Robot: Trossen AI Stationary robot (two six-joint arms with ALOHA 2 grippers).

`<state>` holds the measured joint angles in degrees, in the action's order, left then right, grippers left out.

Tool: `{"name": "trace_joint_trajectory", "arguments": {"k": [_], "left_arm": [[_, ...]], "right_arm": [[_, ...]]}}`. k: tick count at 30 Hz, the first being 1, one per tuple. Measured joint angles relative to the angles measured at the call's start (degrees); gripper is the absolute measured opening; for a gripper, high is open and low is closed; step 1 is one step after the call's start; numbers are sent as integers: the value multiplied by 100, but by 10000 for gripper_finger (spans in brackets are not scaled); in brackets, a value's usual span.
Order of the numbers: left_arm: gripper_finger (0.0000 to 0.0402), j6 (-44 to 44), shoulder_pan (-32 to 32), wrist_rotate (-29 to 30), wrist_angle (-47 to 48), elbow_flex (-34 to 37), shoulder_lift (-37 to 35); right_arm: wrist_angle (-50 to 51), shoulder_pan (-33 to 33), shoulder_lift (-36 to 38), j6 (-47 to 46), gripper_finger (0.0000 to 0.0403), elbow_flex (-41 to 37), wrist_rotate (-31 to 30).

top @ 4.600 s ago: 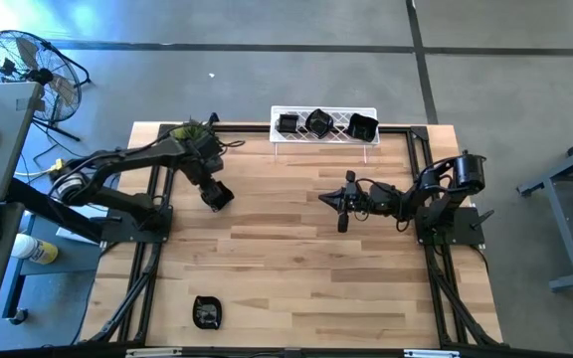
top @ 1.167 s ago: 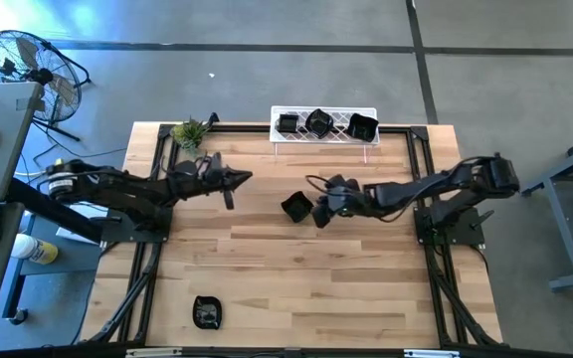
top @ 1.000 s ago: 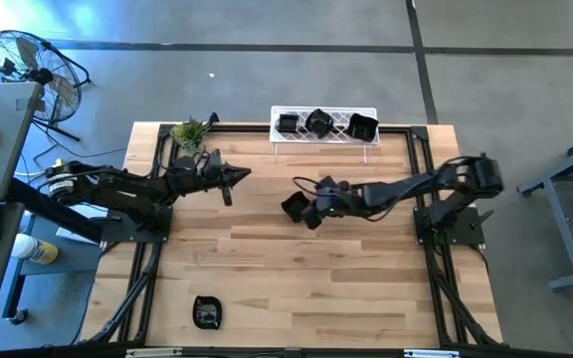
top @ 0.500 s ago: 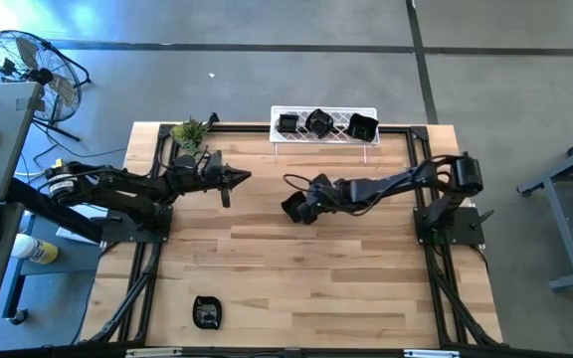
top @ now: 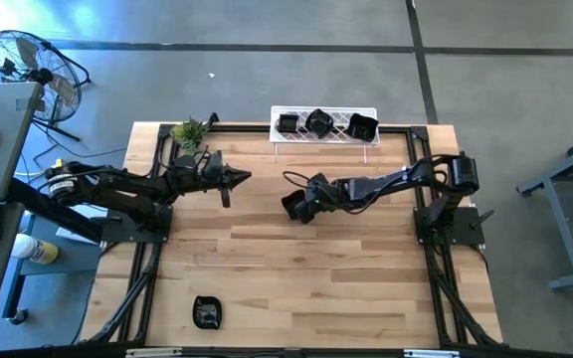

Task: Pick & Place Mini shaped plates
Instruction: Stack the distorted square plate on top of the stacked distorted square plates on the shelf

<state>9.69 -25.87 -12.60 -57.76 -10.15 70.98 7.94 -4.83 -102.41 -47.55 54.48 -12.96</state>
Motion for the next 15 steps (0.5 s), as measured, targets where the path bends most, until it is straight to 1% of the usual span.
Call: {"name": "trace_joint_trajectory", "arguments": {"k": [8, 11, 15], "left_arm": [[1, 0, 0, -39, 2, 0, 0], [1, 2, 0, -40, 2, 0, 0], [1, 65, -1, -82, 0, 0, 0]], "right_arm": [[-28, -4, 78, -95, 7, 0, 180], [-4, -4, 356, -266, 3, 0, 181], [115, -4, 956, -482, 7, 4, 228]]}}
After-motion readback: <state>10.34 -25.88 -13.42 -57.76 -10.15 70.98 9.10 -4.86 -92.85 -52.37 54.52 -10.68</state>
